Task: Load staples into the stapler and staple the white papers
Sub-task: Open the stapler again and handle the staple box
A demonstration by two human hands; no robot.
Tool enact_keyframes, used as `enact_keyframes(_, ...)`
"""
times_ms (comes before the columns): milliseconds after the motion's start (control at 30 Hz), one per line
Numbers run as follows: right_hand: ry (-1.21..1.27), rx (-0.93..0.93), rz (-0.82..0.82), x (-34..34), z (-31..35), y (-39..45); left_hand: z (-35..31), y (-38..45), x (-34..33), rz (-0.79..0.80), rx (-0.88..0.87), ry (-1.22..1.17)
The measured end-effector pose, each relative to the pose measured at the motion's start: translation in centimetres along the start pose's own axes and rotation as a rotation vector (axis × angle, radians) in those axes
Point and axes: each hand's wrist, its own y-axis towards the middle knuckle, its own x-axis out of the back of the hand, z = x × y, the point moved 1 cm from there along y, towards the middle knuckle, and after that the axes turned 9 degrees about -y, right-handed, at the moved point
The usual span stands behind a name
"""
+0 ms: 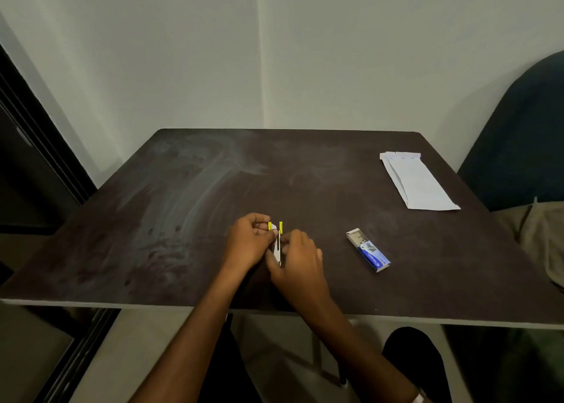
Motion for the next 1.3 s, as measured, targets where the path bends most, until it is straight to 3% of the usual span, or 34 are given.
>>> enact_keyframes(100,0.153,0.039,-0.012,1.1,-1.7,0.0,0.1,0.0,0.0,-0.009,-0.024,0.057)
enact_keyframes(333,0.077,0.121,0.043,2.2,-3.7,1.7,0.3,-1.1,-0.9,0.133,-0.094,0.116)
enact_keyframes(567,0.045,0.161,0.039,1.7,-3.9,3.3,-0.5,0.1,0.0,0.304,-0.366,0.331)
enact_keyframes(667,0.065,0.153,0.017,1.8,-4.0,3.3,-0.8,0.2,0.0,0.289,-0.408,0.340)
enact_keyframes(967,0.071,0.176,0.045,2.1,-4.4,3.3,0.0,0.1,-0.1,0.265,-0.377,0.235)
enact_keyframes(1100,0.068,0.180,0.055,2.0,-4.4,3.2,0.3,0.3,0.2,0.271,-0.268,0.130)
enact_keyframes(1300,0.079,0.144,0.039,1.9,-4.5,3.2,0.3,-0.6,0.9,0.365,-0.189,-0.069)
